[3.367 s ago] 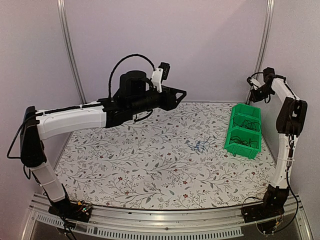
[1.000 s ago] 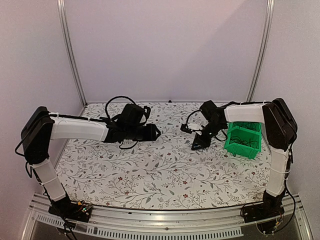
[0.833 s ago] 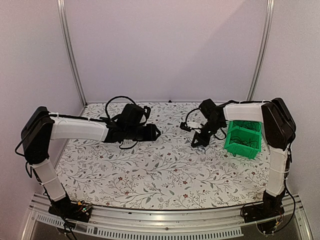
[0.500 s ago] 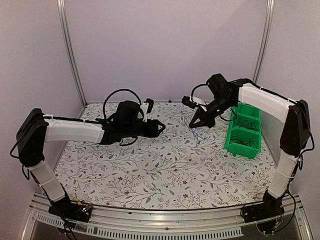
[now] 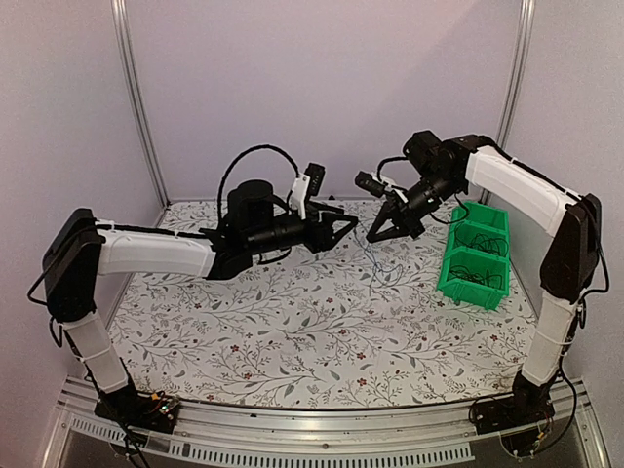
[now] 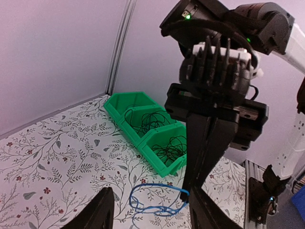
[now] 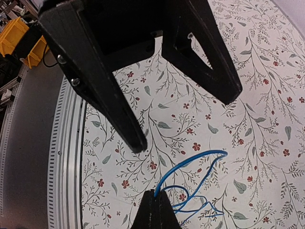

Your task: Untangle the cables

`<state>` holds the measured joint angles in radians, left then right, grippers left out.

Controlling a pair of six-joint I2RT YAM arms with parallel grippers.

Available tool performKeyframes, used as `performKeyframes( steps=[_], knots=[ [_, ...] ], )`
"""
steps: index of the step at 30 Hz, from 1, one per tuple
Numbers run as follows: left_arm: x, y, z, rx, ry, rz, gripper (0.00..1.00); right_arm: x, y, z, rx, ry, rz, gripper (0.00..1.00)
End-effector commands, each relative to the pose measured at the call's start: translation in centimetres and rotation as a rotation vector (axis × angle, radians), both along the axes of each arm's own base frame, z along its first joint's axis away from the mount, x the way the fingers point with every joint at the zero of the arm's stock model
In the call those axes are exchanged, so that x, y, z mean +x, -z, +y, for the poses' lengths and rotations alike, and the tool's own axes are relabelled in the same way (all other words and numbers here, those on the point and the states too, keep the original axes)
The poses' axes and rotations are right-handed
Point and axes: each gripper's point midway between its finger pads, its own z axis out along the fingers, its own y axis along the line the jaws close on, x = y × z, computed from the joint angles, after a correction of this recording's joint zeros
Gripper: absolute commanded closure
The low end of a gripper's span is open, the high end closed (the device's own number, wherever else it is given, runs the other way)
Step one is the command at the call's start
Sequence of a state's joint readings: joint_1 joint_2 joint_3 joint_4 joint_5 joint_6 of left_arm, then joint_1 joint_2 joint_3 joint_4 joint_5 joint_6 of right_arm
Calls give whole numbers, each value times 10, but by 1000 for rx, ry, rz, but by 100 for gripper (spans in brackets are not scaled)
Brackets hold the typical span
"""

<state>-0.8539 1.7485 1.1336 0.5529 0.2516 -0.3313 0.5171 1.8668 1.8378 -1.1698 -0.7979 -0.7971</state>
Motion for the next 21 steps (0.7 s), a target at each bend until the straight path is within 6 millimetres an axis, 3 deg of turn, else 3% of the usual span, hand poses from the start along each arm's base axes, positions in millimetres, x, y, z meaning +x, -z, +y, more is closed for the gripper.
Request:
performKeyframes(
  steps=[1, 4, 13, 16, 19, 21],
  knots=[
    [-3, -2, -23, -26, 93, -44, 46, -5, -16, 7, 46, -22, 32, 100],
    [5, 2, -34, -27, 98, -41, 50, -5, -26, 9, 62, -16, 36, 100],
    [10, -2, -41, -148, 142, -47, 63, -8, -41, 6, 68, 0, 27, 100],
    [17, 3, -44, -161, 132, -26, 75, -9, -48, 5, 69, 4, 21, 100],
    [47, 20, -36, -140, -27, 46, 75, -10, -59, 5, 79, 2, 9, 100],
    [78, 41, -15, -95, -217, 98, 75, -11, -72, 5, 96, -2, -11, 100]
  ],
)
